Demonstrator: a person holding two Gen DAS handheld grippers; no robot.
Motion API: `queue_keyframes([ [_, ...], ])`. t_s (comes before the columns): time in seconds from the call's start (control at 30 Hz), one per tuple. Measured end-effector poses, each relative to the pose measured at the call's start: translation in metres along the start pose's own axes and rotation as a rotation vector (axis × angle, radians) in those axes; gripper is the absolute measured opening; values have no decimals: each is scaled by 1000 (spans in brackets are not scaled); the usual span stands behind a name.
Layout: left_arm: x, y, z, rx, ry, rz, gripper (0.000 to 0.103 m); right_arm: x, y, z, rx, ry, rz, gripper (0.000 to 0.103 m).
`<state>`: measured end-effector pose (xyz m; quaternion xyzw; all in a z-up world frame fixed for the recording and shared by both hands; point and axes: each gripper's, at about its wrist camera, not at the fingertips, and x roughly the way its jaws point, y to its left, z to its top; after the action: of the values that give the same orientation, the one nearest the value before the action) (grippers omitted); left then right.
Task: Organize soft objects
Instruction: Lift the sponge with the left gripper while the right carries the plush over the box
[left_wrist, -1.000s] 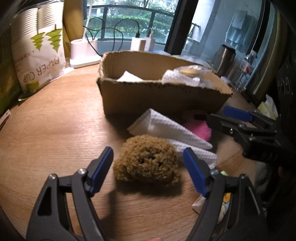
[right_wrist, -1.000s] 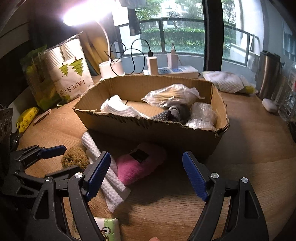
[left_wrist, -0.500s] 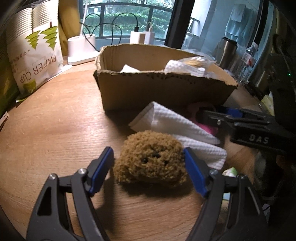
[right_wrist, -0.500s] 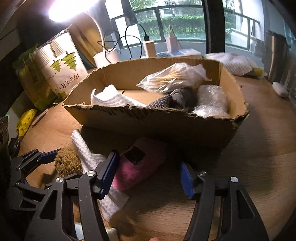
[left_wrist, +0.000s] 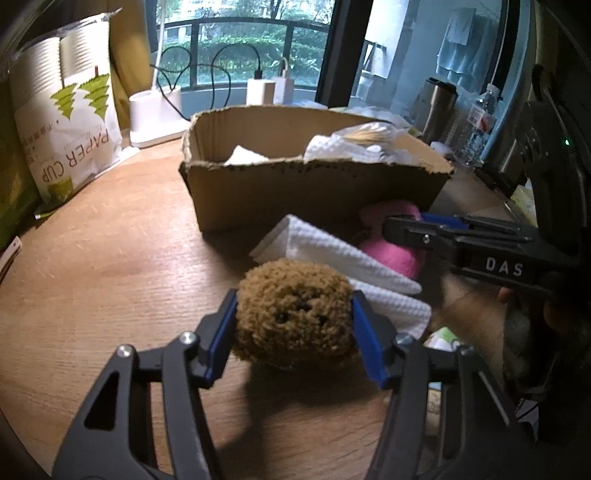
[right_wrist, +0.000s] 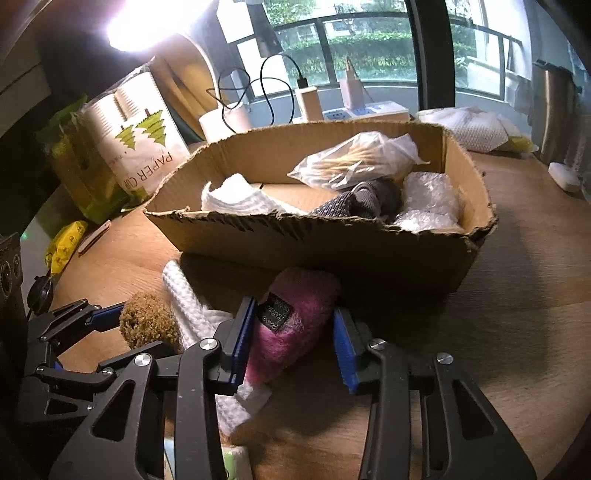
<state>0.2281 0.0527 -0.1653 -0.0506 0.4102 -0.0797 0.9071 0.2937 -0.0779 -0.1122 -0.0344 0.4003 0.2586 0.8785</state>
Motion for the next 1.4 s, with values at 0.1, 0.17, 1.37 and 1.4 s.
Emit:
queue_keyframes([
  [0.1, -6, -1, 1, 4, -13, 6, 60, -10, -1, 1, 0, -26, -6, 42],
  [0.17, -10, -1, 3, 5, -20, 11, 60, -18, -3, 1, 0, -47, -9, 42],
  [1.37, -60, -11, 66, -7, -227, 64, 60, -90, -40, 23, 13, -223, -24, 43],
  [1.4, -58, -11, 69, -7, -229, 66, 60, -89, -42, 25, 15, -226, -23, 43],
])
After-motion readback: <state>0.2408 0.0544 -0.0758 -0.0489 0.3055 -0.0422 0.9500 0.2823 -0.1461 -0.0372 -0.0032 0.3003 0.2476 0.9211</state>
